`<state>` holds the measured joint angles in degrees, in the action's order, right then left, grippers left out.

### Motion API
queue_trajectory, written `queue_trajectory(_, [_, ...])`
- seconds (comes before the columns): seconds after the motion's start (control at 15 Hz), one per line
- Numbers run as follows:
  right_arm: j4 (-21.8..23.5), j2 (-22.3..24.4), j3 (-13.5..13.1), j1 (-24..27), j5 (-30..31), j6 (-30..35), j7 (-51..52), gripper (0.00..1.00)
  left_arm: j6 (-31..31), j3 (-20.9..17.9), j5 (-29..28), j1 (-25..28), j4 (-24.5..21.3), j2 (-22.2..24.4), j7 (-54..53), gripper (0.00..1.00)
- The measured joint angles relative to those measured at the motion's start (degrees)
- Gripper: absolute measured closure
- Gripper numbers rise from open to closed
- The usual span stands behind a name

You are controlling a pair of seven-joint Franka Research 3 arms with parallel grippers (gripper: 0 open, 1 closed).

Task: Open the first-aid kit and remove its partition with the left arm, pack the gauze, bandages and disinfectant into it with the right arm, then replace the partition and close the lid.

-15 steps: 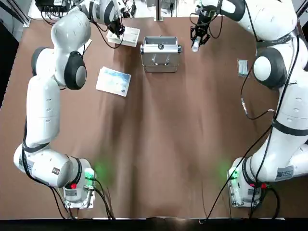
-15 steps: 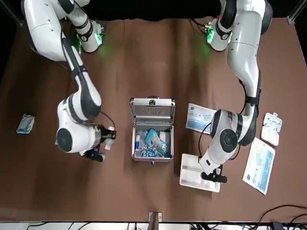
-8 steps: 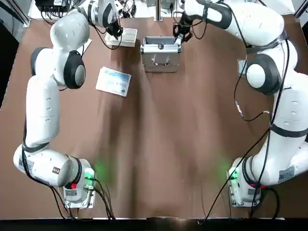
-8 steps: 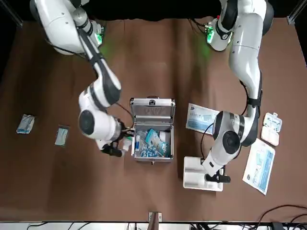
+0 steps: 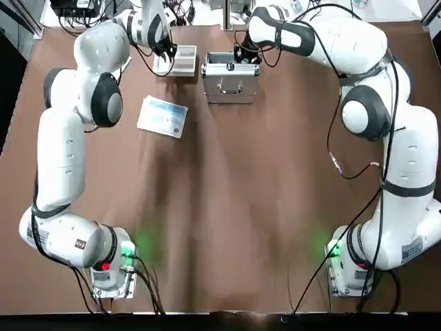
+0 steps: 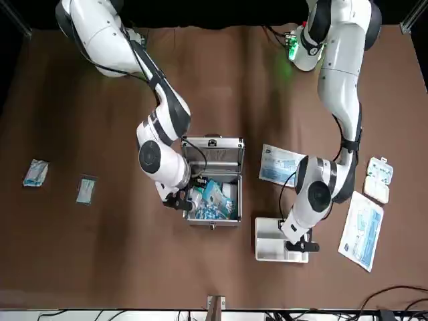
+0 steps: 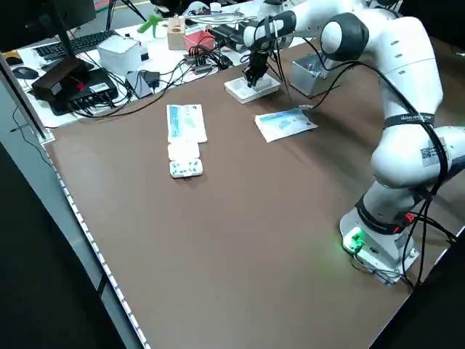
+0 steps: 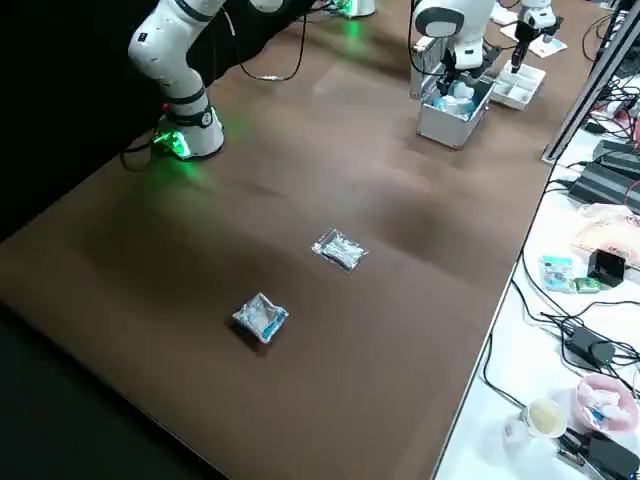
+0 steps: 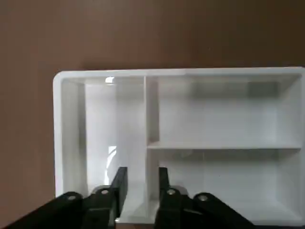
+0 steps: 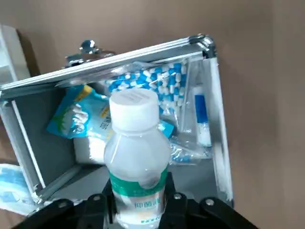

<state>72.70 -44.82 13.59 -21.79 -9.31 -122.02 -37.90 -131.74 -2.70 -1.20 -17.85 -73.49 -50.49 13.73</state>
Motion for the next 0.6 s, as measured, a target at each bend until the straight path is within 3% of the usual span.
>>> queue_trajectory(0.07, [-0.01, -0.31, -0.24, 0.02, 0.01, -0.07, 0.17, 0.6, -0.11, -0.01, 0.0, 0.06, 0.17, 0.39, 0.01, 0.52])
queue_trajectory(0.13, [-0.01, -0.76, -0.62, 0.16, 0.04, -0.32, 0.43, 0.6, 0.6, -0.02, 0.0, 0.19, 0.58, 2.31, 0.05, 0.35])
queue_trajectory(0.33, [-0.01, -0.95, -0.86, 0.42, 0.05, -0.45, 1.97, 0.6, 9.79, -0.03, 0.0, 0.25, 1.56, 8.81, 0.09, 0.07])
queue_trajectory(0.47, [-0.01, -1.11, -0.89, 0.44, 0.05, -0.82, 2.47, 0.59, 18.89, 0.02, 0.0, 0.21, 1.88, 15.09, 0.11, 0.0])
queue_trajectory(0.6, [-0.02, -1.23, -0.92, 0.5, 0.06, -1.04, 2.55, 0.44, 26.78, 0.11, 0.0, 0.08, 1.96, 21.5, 0.1, 0.0])
